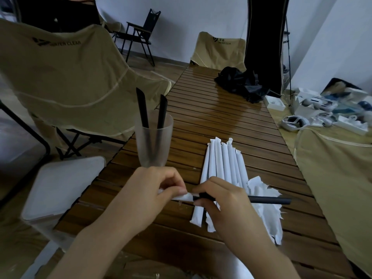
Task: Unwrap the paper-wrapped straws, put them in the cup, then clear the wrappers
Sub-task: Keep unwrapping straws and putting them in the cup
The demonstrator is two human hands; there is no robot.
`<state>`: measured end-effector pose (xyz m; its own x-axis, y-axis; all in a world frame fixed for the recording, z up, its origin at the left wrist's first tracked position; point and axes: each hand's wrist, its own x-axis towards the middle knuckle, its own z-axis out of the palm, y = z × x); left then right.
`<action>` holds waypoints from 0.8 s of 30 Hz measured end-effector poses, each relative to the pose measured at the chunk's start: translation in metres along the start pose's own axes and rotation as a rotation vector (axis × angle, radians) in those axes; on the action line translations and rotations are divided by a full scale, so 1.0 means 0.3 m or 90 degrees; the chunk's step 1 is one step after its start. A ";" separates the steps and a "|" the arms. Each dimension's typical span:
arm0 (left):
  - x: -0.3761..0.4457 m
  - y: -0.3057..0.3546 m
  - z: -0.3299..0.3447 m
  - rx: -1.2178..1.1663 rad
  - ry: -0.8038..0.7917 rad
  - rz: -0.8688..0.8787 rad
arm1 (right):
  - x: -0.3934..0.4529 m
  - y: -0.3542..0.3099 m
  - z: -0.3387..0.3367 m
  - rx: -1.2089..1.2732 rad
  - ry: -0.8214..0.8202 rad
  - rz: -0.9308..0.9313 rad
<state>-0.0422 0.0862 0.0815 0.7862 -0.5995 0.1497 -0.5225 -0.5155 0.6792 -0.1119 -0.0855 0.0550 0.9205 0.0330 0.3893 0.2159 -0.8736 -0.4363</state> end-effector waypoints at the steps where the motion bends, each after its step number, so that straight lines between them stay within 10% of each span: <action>1: 0.000 0.004 0.002 -0.007 0.002 0.007 | 0.001 -0.004 0.003 0.002 0.008 -0.004; 24: -0.004 -0.016 0.009 -0.074 0.001 -0.088 | 0.006 -0.020 -0.019 0.006 0.193 0.057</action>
<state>-0.0416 0.0878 0.0762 0.8482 -0.5273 0.0508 -0.3682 -0.5180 0.7721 -0.1133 -0.0830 0.0629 0.7974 -0.1907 0.5725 0.1431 -0.8620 -0.4864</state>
